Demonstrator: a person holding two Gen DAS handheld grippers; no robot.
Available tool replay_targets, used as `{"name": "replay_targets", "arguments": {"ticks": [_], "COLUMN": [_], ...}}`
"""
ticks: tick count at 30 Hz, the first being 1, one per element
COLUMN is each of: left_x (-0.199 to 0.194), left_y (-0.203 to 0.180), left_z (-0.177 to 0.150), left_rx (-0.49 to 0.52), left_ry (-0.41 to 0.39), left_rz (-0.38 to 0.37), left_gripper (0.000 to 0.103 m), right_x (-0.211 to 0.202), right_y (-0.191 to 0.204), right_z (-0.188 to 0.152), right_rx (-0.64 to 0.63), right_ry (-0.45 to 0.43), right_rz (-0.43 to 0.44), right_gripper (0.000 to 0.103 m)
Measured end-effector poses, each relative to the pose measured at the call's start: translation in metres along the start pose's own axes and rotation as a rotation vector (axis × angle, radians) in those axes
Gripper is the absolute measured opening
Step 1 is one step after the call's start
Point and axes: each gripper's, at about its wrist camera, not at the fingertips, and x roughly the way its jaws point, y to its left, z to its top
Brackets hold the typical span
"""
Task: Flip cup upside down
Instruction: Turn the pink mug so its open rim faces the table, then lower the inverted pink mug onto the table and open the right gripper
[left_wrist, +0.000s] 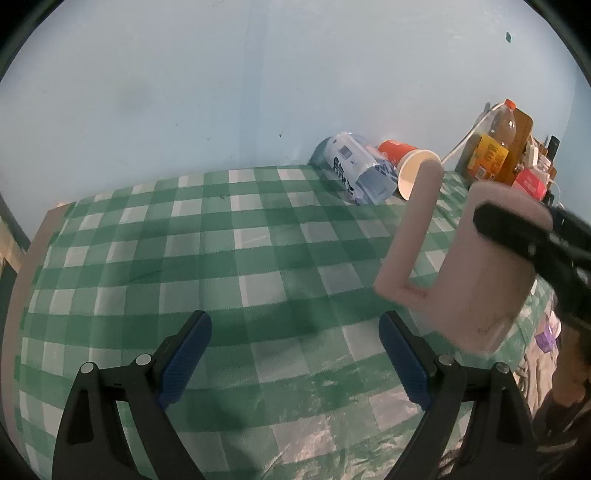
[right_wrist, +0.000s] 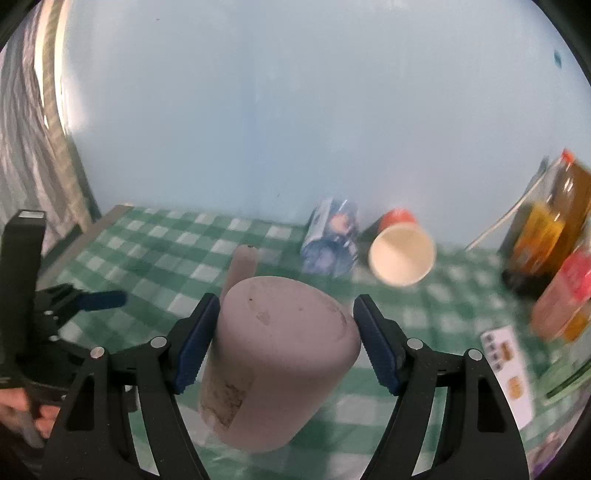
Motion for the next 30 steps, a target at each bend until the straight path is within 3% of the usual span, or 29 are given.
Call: {"name": "replay_targets", "arguments": {"ticks": [7,14,20,30], "left_x": [0.006,0.01,0.012,0.009], "left_y": [0.001,0.001,0.0,-0.007], "left_z": [-0.007,-0.009,-0.009,-0.014], "left_rx": [0.004,0.001,0.003,0.011], "left_ry": [0.013,0.026,0.03,0.021], "left_rz": [0.011,0.004,-0.003,-0.016], "left_gripper": [0.093,0.093,0.093,0.093], "right_x": [0.0,0.01,0.006,-0.007], "right_y": [0.013,0.011,0.013,0.009], "right_z": [-0.015,-0.036,-0.047,-0.052], "right_rx": [-0.114,-0.152,-0.165,-0.127], "right_ry": [-0.097,-0.146,-0.192,-0.222], "right_rz": [-0.144,-0.219,-0.228,-0.172], "right_gripper": [0.075,0.075,0.075,0.075]}}
